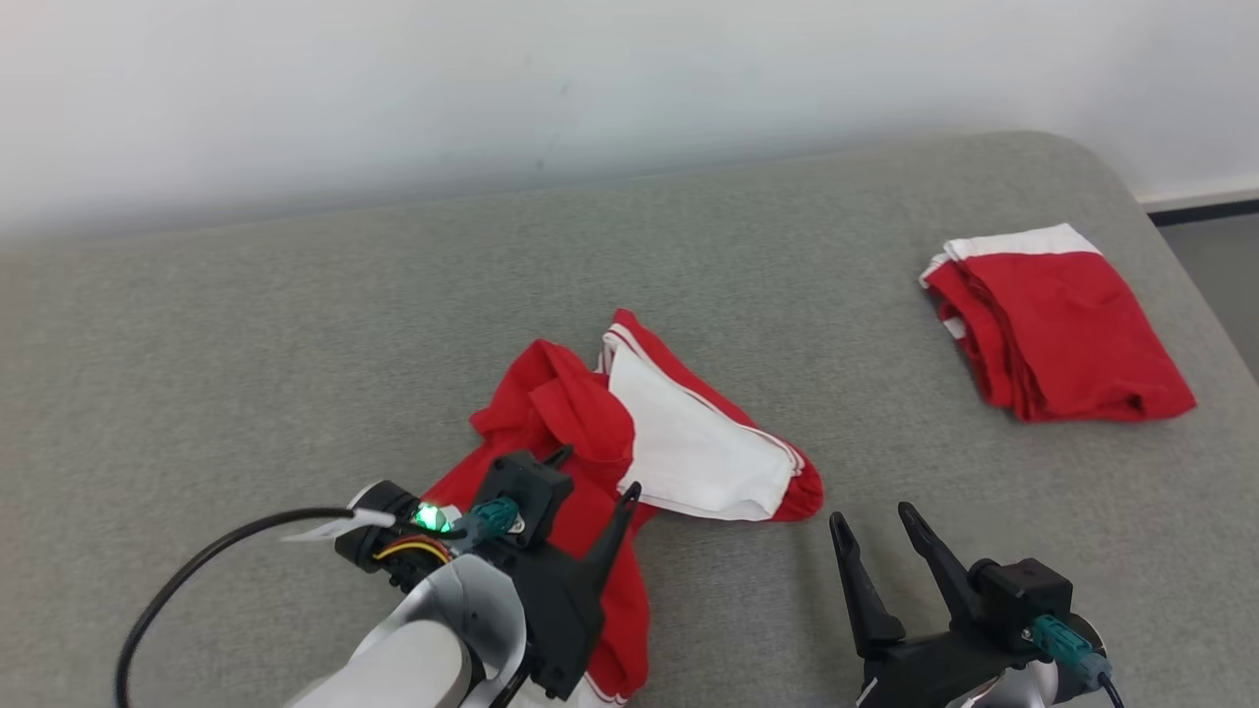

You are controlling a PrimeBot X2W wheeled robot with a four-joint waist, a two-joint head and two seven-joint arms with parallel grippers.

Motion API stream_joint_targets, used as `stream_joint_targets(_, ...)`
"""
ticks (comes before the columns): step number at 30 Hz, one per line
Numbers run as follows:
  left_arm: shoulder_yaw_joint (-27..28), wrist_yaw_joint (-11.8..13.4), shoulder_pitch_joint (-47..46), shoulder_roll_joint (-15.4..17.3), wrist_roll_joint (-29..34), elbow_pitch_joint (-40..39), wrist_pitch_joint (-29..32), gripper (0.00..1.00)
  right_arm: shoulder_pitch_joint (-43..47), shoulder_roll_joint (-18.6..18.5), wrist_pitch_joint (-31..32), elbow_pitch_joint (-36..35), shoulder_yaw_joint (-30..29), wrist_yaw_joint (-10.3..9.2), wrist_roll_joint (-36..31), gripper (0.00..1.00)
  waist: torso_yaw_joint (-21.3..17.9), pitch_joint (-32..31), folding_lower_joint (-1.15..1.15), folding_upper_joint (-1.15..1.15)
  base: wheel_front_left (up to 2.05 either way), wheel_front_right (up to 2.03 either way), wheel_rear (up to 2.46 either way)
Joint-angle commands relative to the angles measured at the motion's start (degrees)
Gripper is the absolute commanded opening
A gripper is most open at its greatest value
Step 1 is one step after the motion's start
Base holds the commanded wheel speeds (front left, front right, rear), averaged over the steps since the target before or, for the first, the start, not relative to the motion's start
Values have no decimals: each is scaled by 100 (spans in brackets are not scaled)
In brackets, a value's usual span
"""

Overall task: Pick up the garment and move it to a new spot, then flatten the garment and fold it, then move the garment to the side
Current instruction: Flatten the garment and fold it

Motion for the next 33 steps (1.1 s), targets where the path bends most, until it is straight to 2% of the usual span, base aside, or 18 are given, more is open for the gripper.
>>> stream_joint_targets(1,-6,9,-100,-59,75,65,-6,100,-32,-4,-51,2,-3,-15,65,100,-158,47,0,0,0,0,0)
stream_joint_targets(9,-56,9,-451,-287,207,952,-110,100,-121,-3,-122,96,83,-15,110,100,-411,159,0,0,0,0,0)
stream_joint_targets(10,-47,38,-501,-304,223,1041,-110,46,-112,-3,-132,106,72,-15,110,100,-426,167,0,0,0,0,0)
stream_joint_targets(11,-34,71,-544,-317,236,1122,-110,0,-109,-3,-141,117,68,-15,110,100,-442,176,0,0,0,0,0)
stream_joint_targets(19,124,101,-642,-320,17,1211,-70,0,-118,-3,-190,147,-55,-15,112,100,-402,210,0,0,0,0,0)
stream_joint_targets(23,584,29,-809,-521,-297,890,-676,0,-158,-2,-214,157,-33,-15,139,100,-322,193,0,0,0,0,0)
stream_joint_targets(27,981,-153,-1189,-701,-453,594,-1292,0,-212,-2,-244,225,7,-15,170,100,-272,154,0,0,0,0,0)
stream_joint_targets(33,1146,-354,-2088,-1069,-378,491,-1664,0,-231,-2,-267,323,95,-15,225,100,-297,70,0,0,0,0,0)
